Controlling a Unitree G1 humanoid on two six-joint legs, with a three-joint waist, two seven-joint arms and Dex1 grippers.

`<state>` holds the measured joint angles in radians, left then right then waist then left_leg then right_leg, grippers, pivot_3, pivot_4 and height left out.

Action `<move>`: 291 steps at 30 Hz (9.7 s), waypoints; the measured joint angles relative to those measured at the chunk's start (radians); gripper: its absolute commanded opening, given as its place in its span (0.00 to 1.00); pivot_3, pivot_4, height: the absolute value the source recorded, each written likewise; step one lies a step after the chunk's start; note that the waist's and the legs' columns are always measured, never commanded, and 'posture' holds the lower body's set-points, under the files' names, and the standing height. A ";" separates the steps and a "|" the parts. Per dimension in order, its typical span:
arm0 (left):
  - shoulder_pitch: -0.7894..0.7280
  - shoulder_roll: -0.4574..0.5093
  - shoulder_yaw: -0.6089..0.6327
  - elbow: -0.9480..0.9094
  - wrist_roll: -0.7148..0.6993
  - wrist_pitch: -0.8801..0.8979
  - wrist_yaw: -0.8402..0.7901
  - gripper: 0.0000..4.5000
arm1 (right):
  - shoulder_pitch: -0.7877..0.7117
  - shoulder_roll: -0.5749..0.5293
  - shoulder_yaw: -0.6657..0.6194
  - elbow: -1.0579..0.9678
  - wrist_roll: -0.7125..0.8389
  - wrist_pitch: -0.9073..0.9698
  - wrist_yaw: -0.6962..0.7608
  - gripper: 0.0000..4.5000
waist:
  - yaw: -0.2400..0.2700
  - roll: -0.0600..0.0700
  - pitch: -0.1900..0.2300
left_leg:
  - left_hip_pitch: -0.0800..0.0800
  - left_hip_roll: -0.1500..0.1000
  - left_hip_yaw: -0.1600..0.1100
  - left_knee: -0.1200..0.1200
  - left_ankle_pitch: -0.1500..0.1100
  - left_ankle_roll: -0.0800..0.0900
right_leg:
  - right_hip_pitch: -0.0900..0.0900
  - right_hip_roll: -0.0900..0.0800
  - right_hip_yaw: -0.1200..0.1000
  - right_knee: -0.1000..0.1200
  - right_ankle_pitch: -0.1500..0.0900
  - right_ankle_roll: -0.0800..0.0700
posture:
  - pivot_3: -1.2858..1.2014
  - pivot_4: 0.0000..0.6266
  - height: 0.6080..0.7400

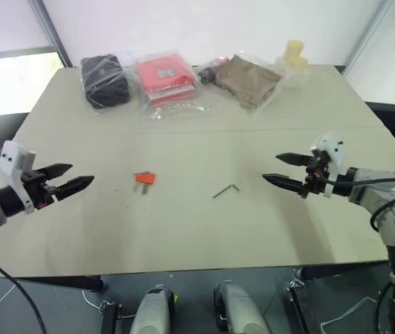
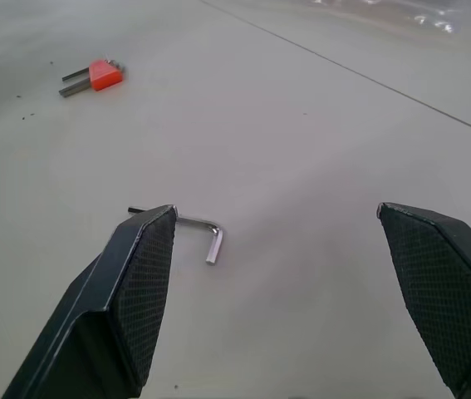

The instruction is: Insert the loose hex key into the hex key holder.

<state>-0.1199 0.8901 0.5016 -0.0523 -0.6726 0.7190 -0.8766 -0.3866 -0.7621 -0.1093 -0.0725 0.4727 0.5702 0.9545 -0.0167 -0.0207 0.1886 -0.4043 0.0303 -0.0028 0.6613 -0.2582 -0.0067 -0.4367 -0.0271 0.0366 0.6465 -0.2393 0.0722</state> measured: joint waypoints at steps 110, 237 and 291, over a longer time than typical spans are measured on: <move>0.066 -0.135 -0.199 -0.168 0.085 -0.102 0.074 1.00 | -0.759 0.841 0.399 1.334 -0.763 -0.981 -0.275 0.38 | -0.030 0.000 0.000 | 0.000 0.000 -0.003 -0.013 0.006 -0.020 | -0.008 -0.003 0.001 0.003 0.002 -0.002 | 0.52 0.24 1.00; -0.869 -0.633 -0.450 1.000 0.411 -0.647 -0.365 0.00 | -0.494 0.083 0.558 0.624 -1.202 -1.495 -0.721 0.99 | -0.025 -0.001 0.000 | -0.001 -0.005 0.000 -0.008 0.007 -0.020 | -0.007 0.001 0.003 0.004 0.002 -0.001 | 0.52 0.24 1.00; -0.255 -0.555 -0.395 0.042 0.245 -0.319 0.079 0.00 | 0.100 0.389 0.025 -0.333 0.264 0.590 -0.633 0.99 | 0.002 -0.001 -0.001 | -0.002 -0.003 -0.005 0.000 0.006 -0.017 | -0.002 0.001 -0.002 0.006 0.002 -0.001 | 0.52 0.24 1.00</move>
<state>-0.3748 0.3350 0.1066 -0.0107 -0.4273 0.4001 -0.7977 -0.2861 -0.3727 -0.0841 -0.4053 0.7370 1.1597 0.3219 -0.0147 -0.0219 0.1878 -0.4062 0.0273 -0.0075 0.6616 -0.2526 -0.0238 -0.4386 -0.0258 0.0345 0.6523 -0.2372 0.0716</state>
